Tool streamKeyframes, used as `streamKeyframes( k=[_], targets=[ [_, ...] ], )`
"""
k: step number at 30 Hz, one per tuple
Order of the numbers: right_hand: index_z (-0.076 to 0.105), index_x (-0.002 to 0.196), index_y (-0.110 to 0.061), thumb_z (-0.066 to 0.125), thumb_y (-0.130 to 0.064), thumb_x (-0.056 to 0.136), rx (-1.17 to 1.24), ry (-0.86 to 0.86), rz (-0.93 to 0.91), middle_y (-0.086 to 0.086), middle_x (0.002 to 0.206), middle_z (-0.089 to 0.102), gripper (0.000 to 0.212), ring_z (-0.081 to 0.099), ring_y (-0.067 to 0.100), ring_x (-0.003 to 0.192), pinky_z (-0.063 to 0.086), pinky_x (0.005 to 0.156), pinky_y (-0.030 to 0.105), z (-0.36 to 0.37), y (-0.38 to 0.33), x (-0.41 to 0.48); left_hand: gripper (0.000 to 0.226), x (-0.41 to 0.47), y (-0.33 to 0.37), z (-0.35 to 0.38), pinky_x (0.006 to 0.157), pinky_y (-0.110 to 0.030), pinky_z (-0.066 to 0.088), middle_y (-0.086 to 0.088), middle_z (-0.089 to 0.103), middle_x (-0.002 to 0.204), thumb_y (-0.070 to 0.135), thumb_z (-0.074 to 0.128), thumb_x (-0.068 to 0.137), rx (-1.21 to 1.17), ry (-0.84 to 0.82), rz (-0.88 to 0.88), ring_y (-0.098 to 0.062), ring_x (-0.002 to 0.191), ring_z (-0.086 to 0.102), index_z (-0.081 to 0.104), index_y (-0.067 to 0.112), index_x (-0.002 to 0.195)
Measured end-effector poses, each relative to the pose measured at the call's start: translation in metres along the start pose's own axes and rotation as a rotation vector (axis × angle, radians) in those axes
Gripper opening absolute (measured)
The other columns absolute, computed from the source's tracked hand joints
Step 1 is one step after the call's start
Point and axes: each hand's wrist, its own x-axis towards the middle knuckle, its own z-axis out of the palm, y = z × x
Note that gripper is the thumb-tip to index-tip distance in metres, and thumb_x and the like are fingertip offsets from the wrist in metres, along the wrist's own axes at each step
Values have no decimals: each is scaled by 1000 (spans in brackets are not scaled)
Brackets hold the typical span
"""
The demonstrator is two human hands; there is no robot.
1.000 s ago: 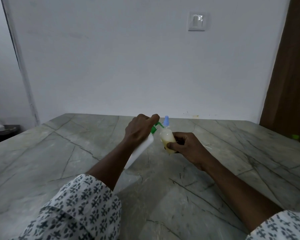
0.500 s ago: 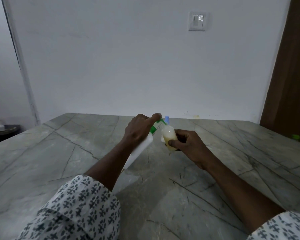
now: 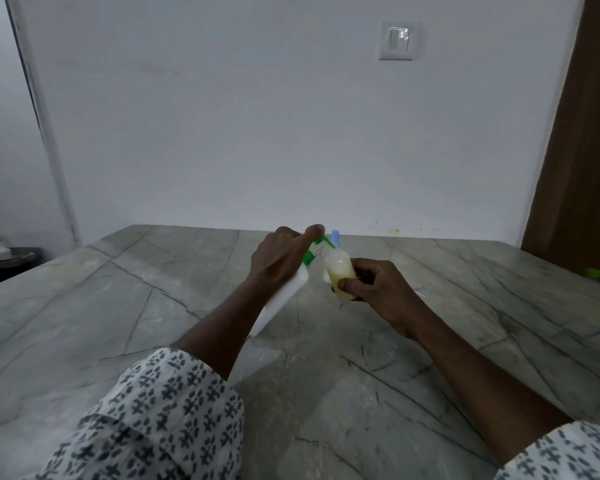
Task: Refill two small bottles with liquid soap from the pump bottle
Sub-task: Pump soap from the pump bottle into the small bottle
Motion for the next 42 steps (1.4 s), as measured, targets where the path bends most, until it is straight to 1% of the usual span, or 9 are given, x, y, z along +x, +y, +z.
streamKeyframes(
  k=[4,12,17,20,24,32,36,39,42],
  targets=[
    [64,124,-12,72,-14,84,3,3,4,7,112,71,40,69,22,101,58,88,43,0,1,0,82,1,3,2,65,-33,39,-7,63,67,80,28,62,-62,18,-56,-21,64,52,74,13,76],
    [64,125,-15,72,-15,84,-83,-26,-1,0,110,71,42,69,17,99,56,92,43,2,0,-2,80,2,1,4,57,-31,31,-11,63,77,66,20,60,30,17,-32,-17,62,46,64,4,82],
    [62,126,-13,72,-16,84,-61,-25,3,2,113,70,44,68,19,101,56,93,44,2,-1,-1,65,1,-2,2,66,-36,38,-5,57,79,59,18,73,93,-4,28,-25,75,50,62,17,93],
    [63,125,-11,72,-15,84,-8,-8,6,6,114,71,42,68,22,103,56,91,44,1,-2,-1,82,0,-1,0,69,-36,41,-9,60,79,70,14,68,47,-1,29,-23,70,51,68,19,104],
    [62,126,-11,71,-14,85,10,-4,5,7,115,70,42,68,22,103,57,91,44,0,-2,-1,92,-1,3,0,69,-37,41,-19,66,79,80,24,62,-61,21,-20,-25,67,50,75,11,94],
    [66,121,-17,72,-15,82,-26,-32,9,3,107,73,39,71,21,97,56,90,47,3,1,-3,75,1,1,3,61,-34,35,-18,65,80,64,24,61,-12,20,-32,-23,65,47,63,3,81],
    [65,123,-14,72,-15,83,-14,-36,7,4,108,73,40,70,20,97,57,90,44,4,2,-2,54,0,-2,3,70,-39,41,-13,63,86,52,26,77,36,16,10,-32,80,55,61,11,85],
    [64,124,-8,70,-10,85,89,-40,30,8,110,72,39,71,23,98,59,87,40,4,0,-2,68,-1,-3,1,78,-43,47,-13,66,88,62,22,72,-22,22,-9,-32,83,58,66,15,93],
    [65,119,-8,66,-5,87,278,-81,76,14,110,72,31,71,28,98,58,87,39,5,-2,-4,79,1,-2,2,68,-37,43,-11,62,72,73,28,69,-76,28,-23,-28,69,54,71,9,84]
  ],
)
